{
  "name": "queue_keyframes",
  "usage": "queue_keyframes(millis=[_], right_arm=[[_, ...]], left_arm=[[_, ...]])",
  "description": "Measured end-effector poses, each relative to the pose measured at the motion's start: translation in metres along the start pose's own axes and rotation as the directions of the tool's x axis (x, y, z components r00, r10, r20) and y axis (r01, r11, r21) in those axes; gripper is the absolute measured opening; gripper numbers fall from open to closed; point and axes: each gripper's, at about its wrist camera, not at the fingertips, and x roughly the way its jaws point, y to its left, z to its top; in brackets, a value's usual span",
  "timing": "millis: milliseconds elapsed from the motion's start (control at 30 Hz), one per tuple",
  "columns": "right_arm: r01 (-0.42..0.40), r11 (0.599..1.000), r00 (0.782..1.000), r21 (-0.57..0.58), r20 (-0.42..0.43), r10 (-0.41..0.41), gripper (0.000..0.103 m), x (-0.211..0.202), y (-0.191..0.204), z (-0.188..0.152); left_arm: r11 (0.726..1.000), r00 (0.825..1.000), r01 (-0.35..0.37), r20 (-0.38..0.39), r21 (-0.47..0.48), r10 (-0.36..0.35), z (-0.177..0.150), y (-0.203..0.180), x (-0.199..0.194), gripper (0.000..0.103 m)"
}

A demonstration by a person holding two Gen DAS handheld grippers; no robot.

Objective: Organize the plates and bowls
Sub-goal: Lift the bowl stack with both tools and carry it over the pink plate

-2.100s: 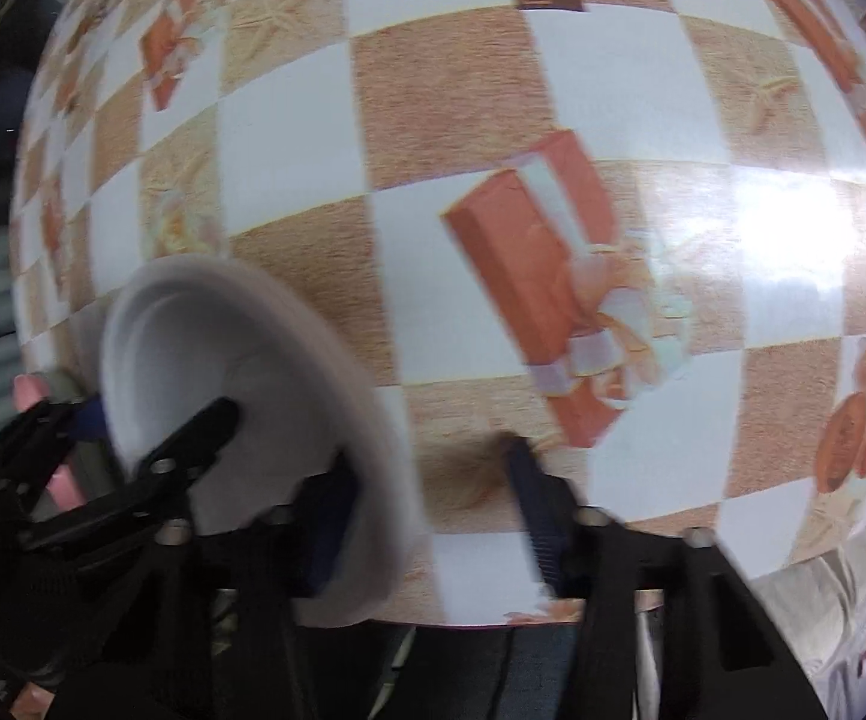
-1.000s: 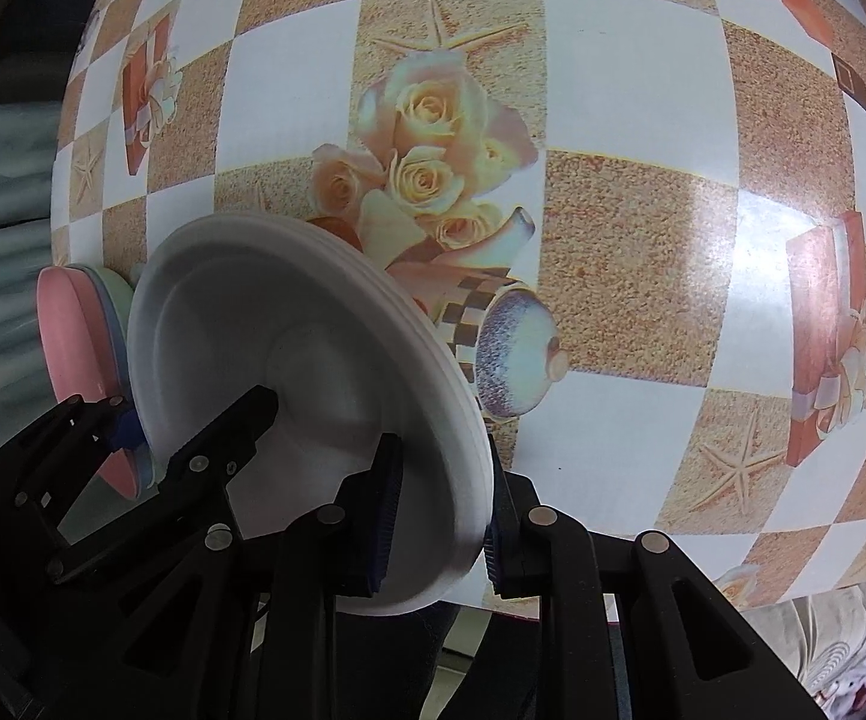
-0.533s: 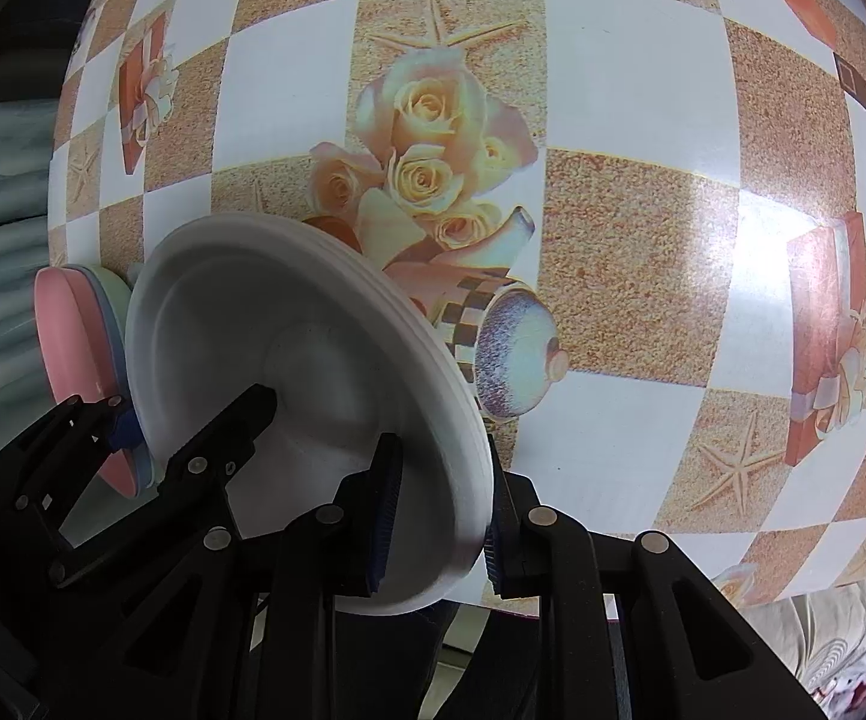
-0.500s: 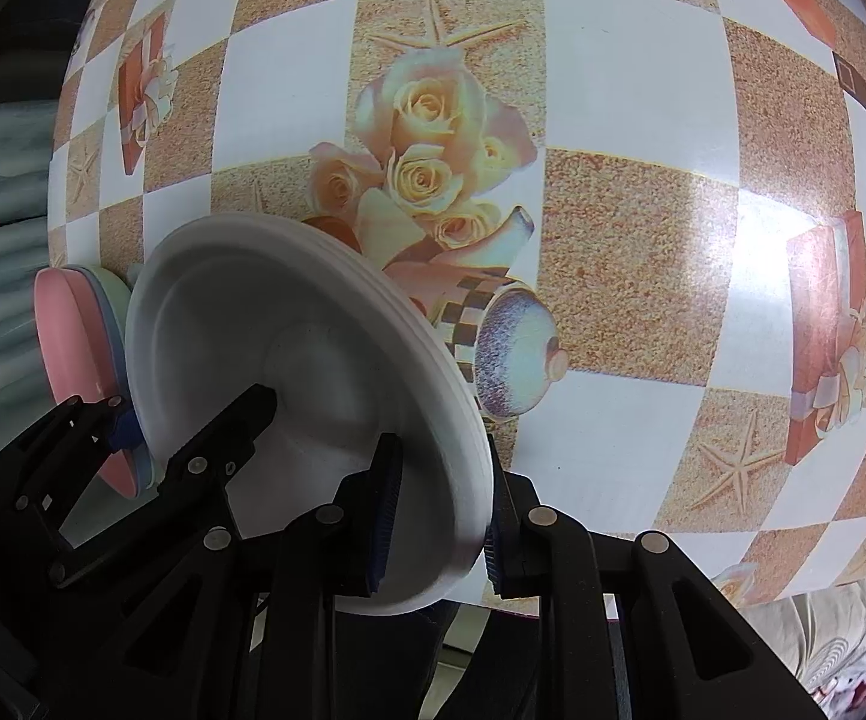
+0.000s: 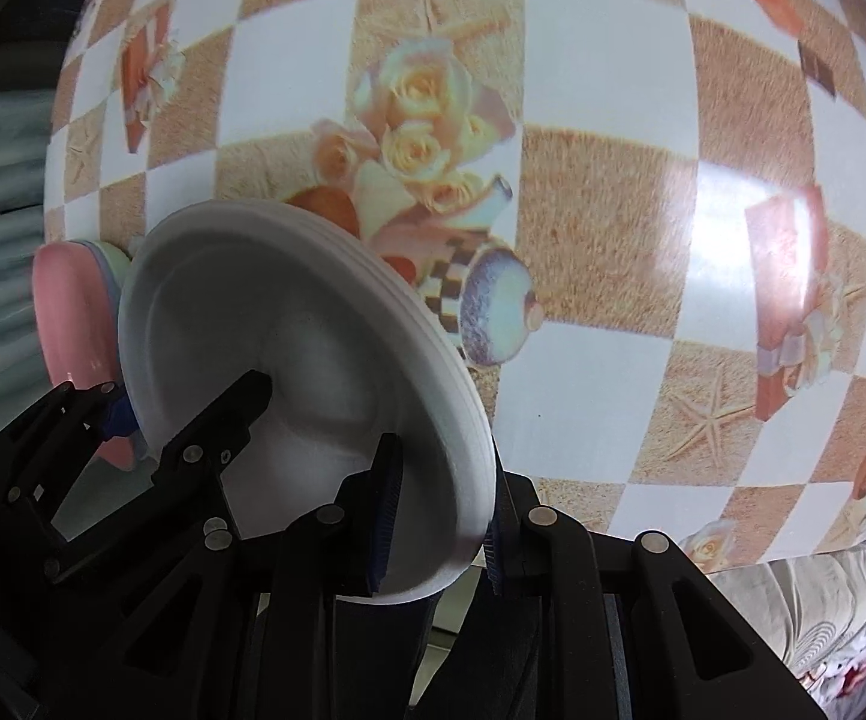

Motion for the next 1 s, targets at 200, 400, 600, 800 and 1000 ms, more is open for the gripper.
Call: queue_keyframes(millis=[200,400,600,800,1000], right_arm=[[0.011,0.999,0.999,-0.032,0.038,-0.009,0.026,-0.025,0.016,0.002],[0.026,0.995,0.998,-0.098,0.065,-0.02,0.026,-0.041,0.039,0.001],[0.053,0.98,0.997,-0.192,0.07,-0.04,0.026,-0.044,0.075,-0.002],[0.081,0.956,0.996,-0.281,0.062,-0.066,0.026,-0.041,0.112,-0.001],[0.089,0.932,0.996,-0.352,0.04,-0.08,0.026,-0.03,0.146,-0.002]], left_arm=[[0.999,0.999,-0.009,0.051,-0.038,0.011,0.003,0.01,-0.028,0.037],[0.995,0.994,-0.02,0.104,-0.099,0.031,-0.003,0.03,-0.052,0.037],[0.981,0.991,-0.021,0.127,-0.191,0.046,-0.018,0.06,-0.062,0.037],[0.957,0.989,-0.018,0.133,-0.291,0.059,-0.04,0.095,-0.07,0.037],[0.929,0.99,-0.02,0.121,-0.369,0.069,-0.06,0.13,-0.067,0.037]])
